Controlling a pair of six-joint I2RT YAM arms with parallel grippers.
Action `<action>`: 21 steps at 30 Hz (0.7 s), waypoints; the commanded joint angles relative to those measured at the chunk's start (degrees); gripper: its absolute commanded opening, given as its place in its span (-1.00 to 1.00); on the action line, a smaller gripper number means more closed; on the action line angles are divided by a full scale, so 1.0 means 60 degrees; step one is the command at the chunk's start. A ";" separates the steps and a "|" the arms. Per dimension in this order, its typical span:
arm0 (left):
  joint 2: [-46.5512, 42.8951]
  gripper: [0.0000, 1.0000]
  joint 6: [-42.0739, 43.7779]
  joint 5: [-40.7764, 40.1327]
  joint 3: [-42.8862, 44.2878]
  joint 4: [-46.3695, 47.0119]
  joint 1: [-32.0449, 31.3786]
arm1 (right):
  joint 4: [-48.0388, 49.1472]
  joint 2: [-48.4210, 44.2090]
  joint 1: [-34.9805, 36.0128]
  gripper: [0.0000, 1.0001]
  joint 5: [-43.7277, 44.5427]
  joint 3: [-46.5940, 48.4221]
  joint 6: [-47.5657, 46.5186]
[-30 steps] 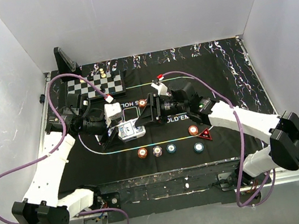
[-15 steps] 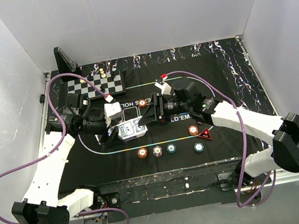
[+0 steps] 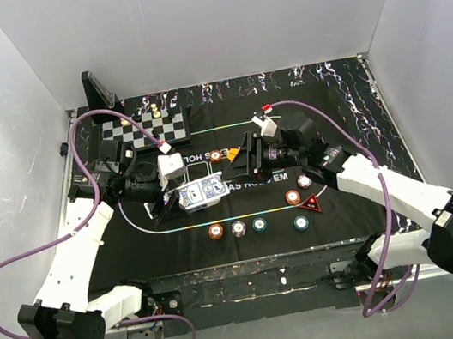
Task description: Distribute texas hold em gaming equipment
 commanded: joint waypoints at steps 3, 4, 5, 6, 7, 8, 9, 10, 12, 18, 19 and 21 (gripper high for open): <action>-0.0131 -0.10 0.0011 0.0409 0.0286 0.0128 0.0039 | 0.0176 -0.0459 -0.0047 0.60 -0.0008 0.0321 -0.0143; -0.0145 -0.10 0.0012 0.0395 0.0272 0.0128 0.0053 | 0.0176 -0.0386 -0.0003 0.63 -0.0095 0.0365 -0.0113; -0.0145 -0.10 0.0026 0.0394 0.0272 0.0128 0.0053 | 0.0452 -0.0284 0.0070 0.64 -0.0111 0.0467 -0.0142; -0.0145 -0.10 0.0012 0.0394 0.0286 0.0113 0.0039 | 0.0469 -0.0167 0.0172 0.66 -0.0125 0.0570 -0.0157; -0.0116 -0.10 0.0012 0.0394 0.0301 0.0099 0.0039 | 0.0469 0.0008 0.0289 0.67 -0.0140 0.0672 -0.0171; -0.0145 -0.10 0.0012 0.0394 0.0301 0.0128 0.0053 | 0.0455 0.0213 0.0407 0.67 -0.0126 0.0746 -0.0186; -0.0131 -0.10 0.0012 0.0394 0.0287 0.0128 0.0039 | 0.0484 0.0389 0.0495 0.67 -0.0169 0.0833 -0.0172; -0.0145 -0.10 0.0026 0.0409 0.0272 0.0113 0.0053 | 0.0556 0.0594 0.0597 0.64 -0.0242 0.0892 -0.0114; -0.0145 -0.10 0.0012 0.0395 0.0257 0.0142 0.0039 | 0.0863 0.0902 0.0788 0.55 -0.0316 0.0937 0.0047; -0.0174 -0.10 -0.0003 0.0395 0.0228 0.0143 0.0053 | 0.0894 0.1124 0.0891 0.29 -0.0287 0.0879 0.0136; -0.0189 -0.10 0.0011 0.0394 0.0242 0.0143 0.0024 | 0.0865 0.1051 0.0891 0.26 -0.0171 0.0835 0.0122; -0.0175 -0.10 -0.0003 0.0409 0.0257 0.0157 0.0053 | 0.0777 0.0890 0.0862 0.17 -0.0038 0.0747 0.0107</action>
